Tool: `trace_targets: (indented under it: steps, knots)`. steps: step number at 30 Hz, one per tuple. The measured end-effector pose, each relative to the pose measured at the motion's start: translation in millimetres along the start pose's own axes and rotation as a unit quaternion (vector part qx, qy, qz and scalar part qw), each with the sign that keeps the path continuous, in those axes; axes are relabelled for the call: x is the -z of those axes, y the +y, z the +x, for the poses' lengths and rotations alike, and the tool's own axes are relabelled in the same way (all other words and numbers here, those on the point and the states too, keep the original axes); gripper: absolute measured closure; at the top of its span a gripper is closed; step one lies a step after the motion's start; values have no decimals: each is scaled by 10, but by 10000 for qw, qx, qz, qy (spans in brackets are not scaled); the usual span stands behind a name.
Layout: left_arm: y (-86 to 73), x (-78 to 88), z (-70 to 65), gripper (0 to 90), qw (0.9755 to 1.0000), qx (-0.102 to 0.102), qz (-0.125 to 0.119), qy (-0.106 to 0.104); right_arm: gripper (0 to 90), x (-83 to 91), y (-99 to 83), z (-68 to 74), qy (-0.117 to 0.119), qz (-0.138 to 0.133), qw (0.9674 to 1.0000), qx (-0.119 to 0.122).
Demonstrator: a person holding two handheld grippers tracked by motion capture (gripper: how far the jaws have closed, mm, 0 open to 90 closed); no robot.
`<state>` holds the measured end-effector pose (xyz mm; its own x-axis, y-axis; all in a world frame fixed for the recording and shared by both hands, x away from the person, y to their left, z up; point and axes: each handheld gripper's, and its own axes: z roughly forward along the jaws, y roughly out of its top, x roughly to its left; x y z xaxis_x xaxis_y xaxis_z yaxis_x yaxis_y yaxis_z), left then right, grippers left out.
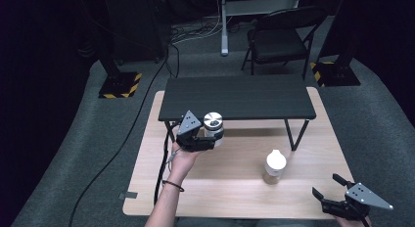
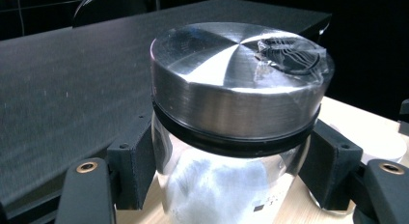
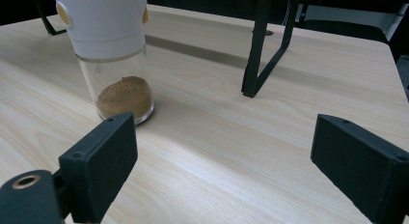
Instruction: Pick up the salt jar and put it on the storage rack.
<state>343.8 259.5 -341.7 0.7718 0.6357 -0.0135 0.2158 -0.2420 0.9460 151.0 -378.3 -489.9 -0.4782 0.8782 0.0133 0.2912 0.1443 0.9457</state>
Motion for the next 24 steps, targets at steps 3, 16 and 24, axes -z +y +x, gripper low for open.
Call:
trace_targets:
  steps: [3,16,24]
  knots:
    - [55,-4,-1,297,10000,-41,-4,-19,78,-3,1,0,1,6,10000,3]
    - [328,-12,59,297,9997,-3,-161,-191,78,-3,-1,-7,0,5,10000,-4]
    - [449,-34,114,297,9995,52,-285,-106,78,-3,-3,-12,1,4,10000,-4]
